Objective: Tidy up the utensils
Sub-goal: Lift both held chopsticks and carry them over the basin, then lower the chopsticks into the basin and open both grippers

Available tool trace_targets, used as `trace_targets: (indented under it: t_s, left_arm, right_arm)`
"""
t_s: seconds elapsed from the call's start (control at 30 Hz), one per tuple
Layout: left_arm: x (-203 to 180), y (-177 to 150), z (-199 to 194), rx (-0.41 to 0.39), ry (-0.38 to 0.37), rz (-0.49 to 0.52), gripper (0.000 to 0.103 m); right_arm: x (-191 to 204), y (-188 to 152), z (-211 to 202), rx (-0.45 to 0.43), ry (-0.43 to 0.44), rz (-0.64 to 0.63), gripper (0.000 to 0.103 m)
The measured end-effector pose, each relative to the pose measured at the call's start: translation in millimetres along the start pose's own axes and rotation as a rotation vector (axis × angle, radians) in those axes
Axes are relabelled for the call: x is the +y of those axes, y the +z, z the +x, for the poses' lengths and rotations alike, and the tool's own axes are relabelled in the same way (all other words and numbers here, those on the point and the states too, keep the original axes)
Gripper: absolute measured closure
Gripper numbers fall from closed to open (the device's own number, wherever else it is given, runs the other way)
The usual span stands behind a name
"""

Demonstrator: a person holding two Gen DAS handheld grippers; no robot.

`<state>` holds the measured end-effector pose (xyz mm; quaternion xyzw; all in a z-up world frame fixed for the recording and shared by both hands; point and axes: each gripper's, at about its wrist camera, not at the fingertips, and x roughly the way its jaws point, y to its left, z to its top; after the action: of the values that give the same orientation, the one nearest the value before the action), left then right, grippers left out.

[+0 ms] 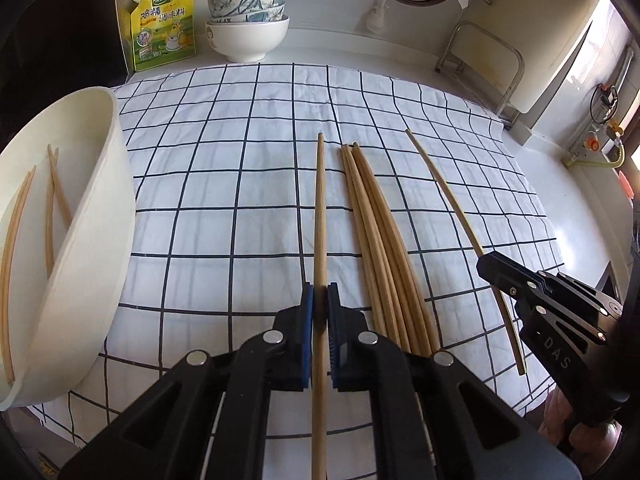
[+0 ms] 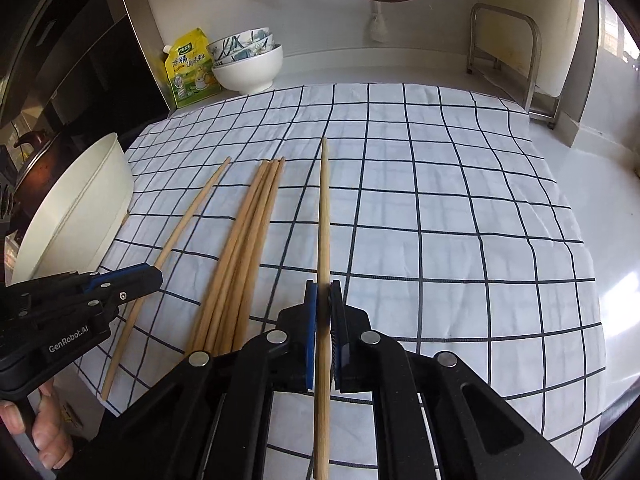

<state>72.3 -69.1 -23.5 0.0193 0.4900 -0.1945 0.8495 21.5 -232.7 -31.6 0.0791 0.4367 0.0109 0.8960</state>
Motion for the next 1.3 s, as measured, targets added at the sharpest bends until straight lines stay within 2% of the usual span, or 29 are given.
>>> trace_targets:
  t_s: [0.13,0.27,0.6,0.73,0.93,1.1,1.3]
  left_arm:
    - [10.0,5.2,-24.8,-0.054,-0.012,-0.015,0.096]
    - [31.6,12.7,-54.7,-0.125,0.007,-0.035,0.095]
    - [139.4,16.7,-113.8,-0.244,0.158,-0.146,0.095]
    - [187.5,8.1,-116.1,-0.234,0.2,-0.213,0.095]
    - [233.4,-2.9,-104.2,-0.193,0.202,-0.279,0.095]
    - [251.0,-2.7,-93.5,-0.182,0.188,-0.299,0.095]
    - [260.2,0.9,-82.7,-0.161,0.195,-0.305,0.095]
  right_arm:
    - [17.1,11.6,-11.7,-0.027,0.048,0.0,0.097]
    - [49.7,27.5,-19.0,-0.065,0.106,-0.027,0.097]
    - [174.1,72.1,-0.9,-0.082,0.258,-0.168,0.097]
    - [225.5,79.8,18.5,-0.041,0.295,-0.226,0.097]
    - [278.9,78.0,46.3,0.026,0.31,-0.285,0.097]
    - [298.7,73.7,71.6,0.102,0.298,-0.298,0.097]
    - [301.2,73.7,86.6,0.144,0.283,-0.289,0.097]
